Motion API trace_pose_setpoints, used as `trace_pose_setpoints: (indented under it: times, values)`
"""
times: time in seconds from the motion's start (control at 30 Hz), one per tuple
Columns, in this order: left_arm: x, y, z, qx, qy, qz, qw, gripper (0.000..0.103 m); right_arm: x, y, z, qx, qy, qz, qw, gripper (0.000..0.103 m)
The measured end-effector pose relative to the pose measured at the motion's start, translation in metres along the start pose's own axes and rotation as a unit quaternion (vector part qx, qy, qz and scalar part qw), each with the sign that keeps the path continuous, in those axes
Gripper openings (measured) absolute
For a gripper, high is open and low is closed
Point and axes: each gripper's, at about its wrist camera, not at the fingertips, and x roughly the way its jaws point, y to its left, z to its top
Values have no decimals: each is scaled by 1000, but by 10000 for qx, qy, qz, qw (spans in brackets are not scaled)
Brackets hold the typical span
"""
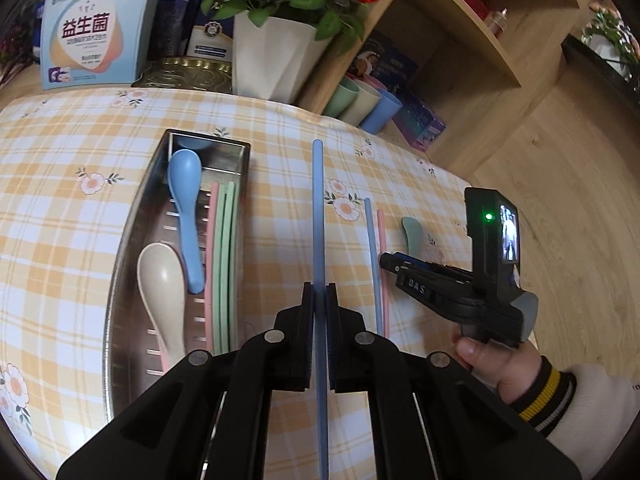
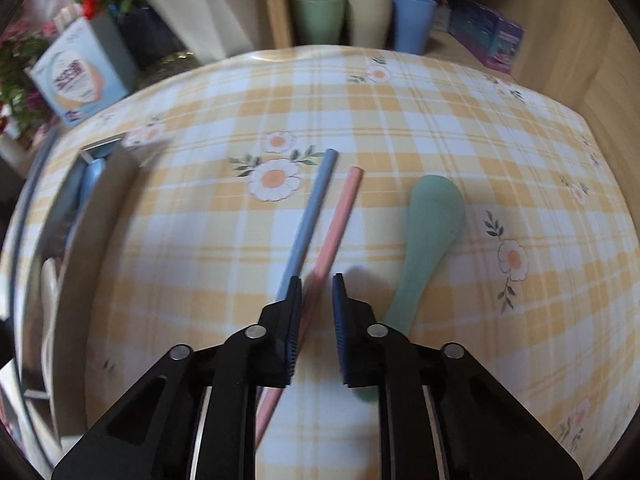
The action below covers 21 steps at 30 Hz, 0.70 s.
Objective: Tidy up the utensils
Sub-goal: 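Grasp the pink chopstick with the right tool while the left tool holds the blue chopstick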
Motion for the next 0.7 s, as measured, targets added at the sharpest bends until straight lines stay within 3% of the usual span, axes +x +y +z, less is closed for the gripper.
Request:
trace_pose_setpoints:
  times: [0.27, 0.7]
  values:
    - [-1, 8, 0, -99, 1, -45, 9999, 5, 4, 8, -1, 133, 13, -316, 9994, 10]
    - [2, 6, -6, -157, 110, -1, 9998, 5, -9, 4, -31, 309, -300, -107, 9990, 6]
